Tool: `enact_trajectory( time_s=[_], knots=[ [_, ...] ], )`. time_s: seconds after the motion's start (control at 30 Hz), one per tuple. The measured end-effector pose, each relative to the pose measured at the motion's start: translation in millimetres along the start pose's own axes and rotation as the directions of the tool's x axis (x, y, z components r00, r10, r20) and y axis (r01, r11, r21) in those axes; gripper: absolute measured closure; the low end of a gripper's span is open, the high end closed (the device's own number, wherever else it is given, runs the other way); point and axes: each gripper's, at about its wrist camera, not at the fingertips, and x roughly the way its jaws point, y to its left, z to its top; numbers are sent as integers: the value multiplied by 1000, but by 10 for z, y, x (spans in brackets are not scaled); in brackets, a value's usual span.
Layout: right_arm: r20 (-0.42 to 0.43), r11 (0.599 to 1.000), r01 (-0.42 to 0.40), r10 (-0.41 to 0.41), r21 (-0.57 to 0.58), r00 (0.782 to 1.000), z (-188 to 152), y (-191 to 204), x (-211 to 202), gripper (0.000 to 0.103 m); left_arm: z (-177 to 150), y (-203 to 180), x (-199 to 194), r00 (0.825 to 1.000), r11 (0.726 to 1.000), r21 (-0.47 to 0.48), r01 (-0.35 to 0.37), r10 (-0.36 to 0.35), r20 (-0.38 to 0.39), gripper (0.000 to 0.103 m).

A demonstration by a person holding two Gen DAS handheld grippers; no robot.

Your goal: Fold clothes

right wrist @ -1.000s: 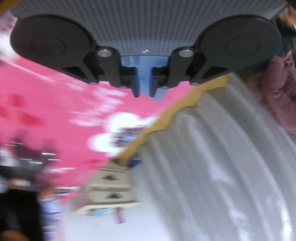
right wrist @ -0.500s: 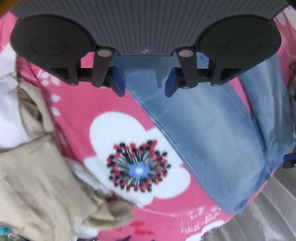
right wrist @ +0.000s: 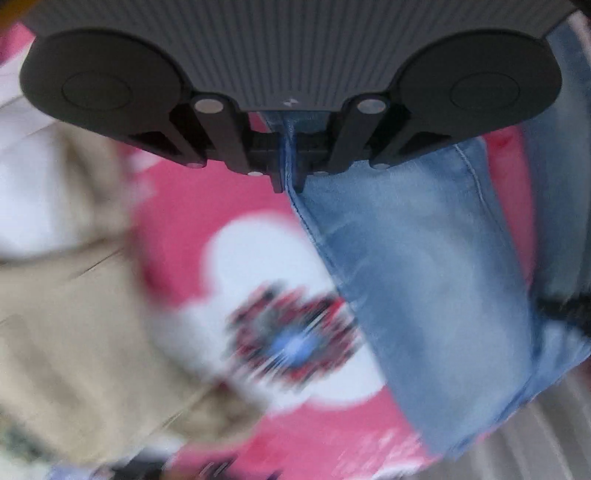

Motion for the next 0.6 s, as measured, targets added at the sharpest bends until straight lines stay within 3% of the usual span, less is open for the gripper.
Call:
enact_trajectory(
  time_s=[0.1, 0.23, 0.3, 0.33, 0.47, 0.6],
  knots=[
    [25, 998, 56, -56, 33, 998, 175, -295, 55, 102, -24, 62, 62, 999, 1000, 0, -31, 31, -30, 68],
    [-81, 995, 93, -96, -40, 992, 224, -334, 600, 94, 15, 155, 58, 997, 999, -21, -45, 43, -57, 69],
    [-85, 994, 100, -105, -52, 991, 218, -321, 714, 88, 81, 171, -21, 998, 999, -13, -49, 48, -40, 69],
    [-74, 994, 107, -109, -38, 991, 222, -321, 675, 87, 133, 174, -69, 999, 999, -9, -45, 44, -21, 68],
    [46, 989, 139, -141, 47, 989, 102, -335, 136, 63, 533, 123, -84, 997, 1000, -10, -11, 11, 75, 66],
    [121, 967, 116, -146, 225, 982, -296, -452, -562, 61, 936, -74, 269, 997, 999, 48, 11, -15, 81, 65]
  ],
)
